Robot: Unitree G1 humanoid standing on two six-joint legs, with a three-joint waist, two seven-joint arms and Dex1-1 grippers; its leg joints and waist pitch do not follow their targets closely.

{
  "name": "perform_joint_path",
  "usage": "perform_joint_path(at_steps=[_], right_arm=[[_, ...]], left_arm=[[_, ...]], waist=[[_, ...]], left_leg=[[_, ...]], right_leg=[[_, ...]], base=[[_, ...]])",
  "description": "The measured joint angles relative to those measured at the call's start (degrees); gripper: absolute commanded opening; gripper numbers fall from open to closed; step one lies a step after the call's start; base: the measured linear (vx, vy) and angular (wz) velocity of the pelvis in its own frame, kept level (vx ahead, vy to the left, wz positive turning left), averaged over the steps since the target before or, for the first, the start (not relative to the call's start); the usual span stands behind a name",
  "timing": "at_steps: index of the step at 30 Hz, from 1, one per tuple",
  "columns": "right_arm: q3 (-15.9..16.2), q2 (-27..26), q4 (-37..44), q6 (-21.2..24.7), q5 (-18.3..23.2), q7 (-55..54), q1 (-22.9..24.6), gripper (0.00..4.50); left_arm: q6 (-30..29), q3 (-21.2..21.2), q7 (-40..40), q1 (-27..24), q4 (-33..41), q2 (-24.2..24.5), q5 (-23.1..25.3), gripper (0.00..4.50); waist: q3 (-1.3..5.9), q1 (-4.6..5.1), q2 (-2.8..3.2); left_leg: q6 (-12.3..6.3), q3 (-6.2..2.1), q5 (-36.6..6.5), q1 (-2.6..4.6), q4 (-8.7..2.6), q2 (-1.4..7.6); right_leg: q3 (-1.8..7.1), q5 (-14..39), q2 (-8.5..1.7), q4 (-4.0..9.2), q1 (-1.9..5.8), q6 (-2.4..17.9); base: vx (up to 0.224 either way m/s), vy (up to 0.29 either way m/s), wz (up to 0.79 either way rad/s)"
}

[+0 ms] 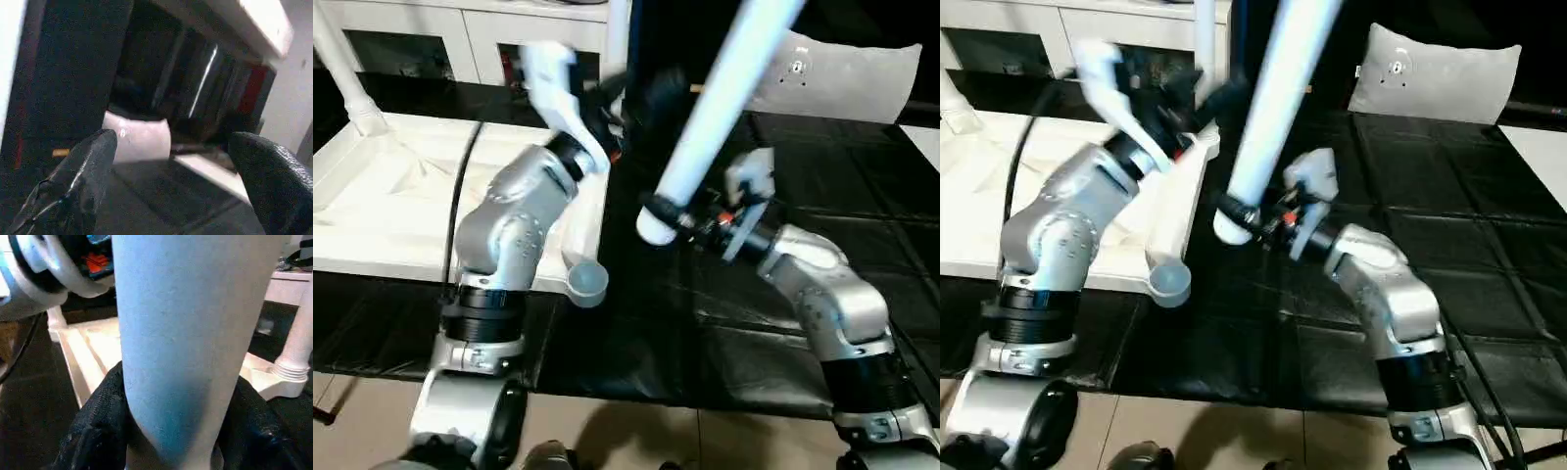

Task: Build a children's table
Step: Pick table leg

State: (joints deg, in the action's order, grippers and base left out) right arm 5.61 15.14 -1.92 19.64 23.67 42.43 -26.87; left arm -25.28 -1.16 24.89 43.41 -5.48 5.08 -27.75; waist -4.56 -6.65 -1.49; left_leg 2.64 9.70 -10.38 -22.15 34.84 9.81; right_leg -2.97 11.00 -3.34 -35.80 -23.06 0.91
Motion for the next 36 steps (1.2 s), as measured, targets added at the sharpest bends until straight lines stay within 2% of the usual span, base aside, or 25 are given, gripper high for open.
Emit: perform_joint_path(at_steps=[5, 10, 15, 19, 22, 23, 26, 29, 31, 34, 36], right_arm=[[1.04, -0.1, -0.22, -2.59, -2.29, -0.26, 0.57, 1.95], [0.98, 0.09, -1.12, -5.38, -4.1, -0.33, 0.59, 1.95], [0.87, -0.41, -1.16, -4.48, -4.53, -2.32, 1.24, 1.95], [-2.0, -2.69, 0.41, -1.37, -3.46, -8.37, 2.29, 1.94], [-4.98, -2.55, 5.48, 3.53, -2.96, -13.09, 6.1, 1.94], [-6.63, -2.86, 7.61, 6.61, -2.96, -16.29, 7.8, 1.94], [-9.08, -3.45, 9.26, 10.62, -3.62, -21.84, 10.48, 1.94], [-9.65, -4.83, 10.29, 11.77, -3.9, -24.69, 11.56, 1.94], [-9.47, -5.78, 12.39, 10.93, -4.49, -25.95, 11.87, 1.94], [-9.07, -5.54, 16.65, 11.99, -7.58, -29.53, 11.97, 1.94], [-9.56, -5.34, 17.53, 11.92, -6.02, -28.29, 12.48, 1.94]], left_arm=[[-0.92, 3.58, 5.84, -0.37, 4.31, 0.8, -0.58, 4.14], [-0.94, 4.11, 8.02, -1.05, 8.31, 2.72, -1.07, 4.14], [-0.69, 4.33, 6.75, -2.11, 8.93, 2.37, 0.58, 4.14], [-0.73, 3.64, 0.58, -3.09, 8.48, 1.09, 2.5, 4.14], [-1.42, -0.25, -4.31, -8.35, 8.68, 4.94, 5.28, 4.14], [-2.34, -1.56, -5.89, -11.58, 9.18, 6.84, 6.88, 4.14], [-4.17, -4.68, -8.11, -19.61, 10.5, 8.78, 9.46, 4.14], [-4.22, -5.45, -9.48, -23.52, 11.95, 9.15, 10.97, 4.14], [-2.64, -5.51, -10.98, -25.63, 14.31, 9.02, 12.16, 4.14], [-0.29, -5.47, -13.51, -29.66, 17.19, 8.68, 14.1, 4.14], [-0.12, -5.16, -14.6, -31.66, 17.86, 8.03, 15.17, 4.14]], waist=[[0.0, 0.05, 0.0], [0.0, 0.33, 0.01], [-0.01, 0.23, 0.01], [-0.01, 0.36, 0.01], [0.04, 1.27, 0.09], [0.04, 1.64, 0.1], [-0.07, 1.9, 0.23], [-0.21, 1.61, 0.35], [-0.33, 1.56, 0.55], [-0.37, 1.65, 0.56], [-0.41, 1.66, 0.53]], left_leg=[[0.01, 0.01, 0.01, 0.02, 0.01, 0.01], [0.04, 0.03, 0.02, 0.12, 0.0, 0.02], [0.04, 0.04, 0.03, 0.09, 0.02, 0.03], [0.04, 0.07, 0.03, 0.08, -0.01, 0.02], [0.08, 0.07, 0.05, 0.13, -0.22, 0.04], [0.13, 0.07, 0.08, 0.14, -0.34, 0.05], [0.16, 0.07, 0.09, 0.06, -0.43, 0.07], [0.16, 0.07, 0.09, 0.0, -0.44, 0.06], [0.15, 0.07, 0.09, 0.01, -0.48, 0.05], [0.15, 0.09, 0.09, 0.02, -0.61, 0.03], [0.14, 0.1, 0.08, 0.0, -0.63, 0.02]], right_leg=[[0.0, -0.01, 0.0, -0.06, -0.01, 0.02], [0.01, -0.03, 0.0, -0.13, 0.0, 0.04], [0.01, -0.03, 0.0, -0.12, 0.01, 0.04], [0.03, -0.03, -0.01, -0.05, 0.01, 0.03], [0.03, 0.01, 0.06, -0.02, -0.04, -0.03], [0.04, 0.02, 0.09, 0.02, -0.08, -0.03], [0.03, 0.04, 0.12, 0.13, -0.19, -0.06], [0.03, 0.05, 0.12, 0.2, -0.19, -0.08], [0.04, 0.09, 0.12, 0.44, -0.12, -0.31], [0.06, 0.02, 0.12, 0.69, -0.06, -0.44], [0.08, 0.07, 0.12, 0.75, -0.06, -0.54]], base=[[0.0, 0.0, 0.0], [0.0, 0.0, 0.0], [0.0, 0.0, 0.0], [0.0, 0.0, 0.0], [0.0, 0.0, 0.0], [0.0, 0.0, 0.0], [0.0, 0.0, 0.0], [0.0, 0.0, 0.0], [0.0, 0.0, 0.0], [0.0, 0.0, 0.0], [0.0, 0.0, 0.0]])
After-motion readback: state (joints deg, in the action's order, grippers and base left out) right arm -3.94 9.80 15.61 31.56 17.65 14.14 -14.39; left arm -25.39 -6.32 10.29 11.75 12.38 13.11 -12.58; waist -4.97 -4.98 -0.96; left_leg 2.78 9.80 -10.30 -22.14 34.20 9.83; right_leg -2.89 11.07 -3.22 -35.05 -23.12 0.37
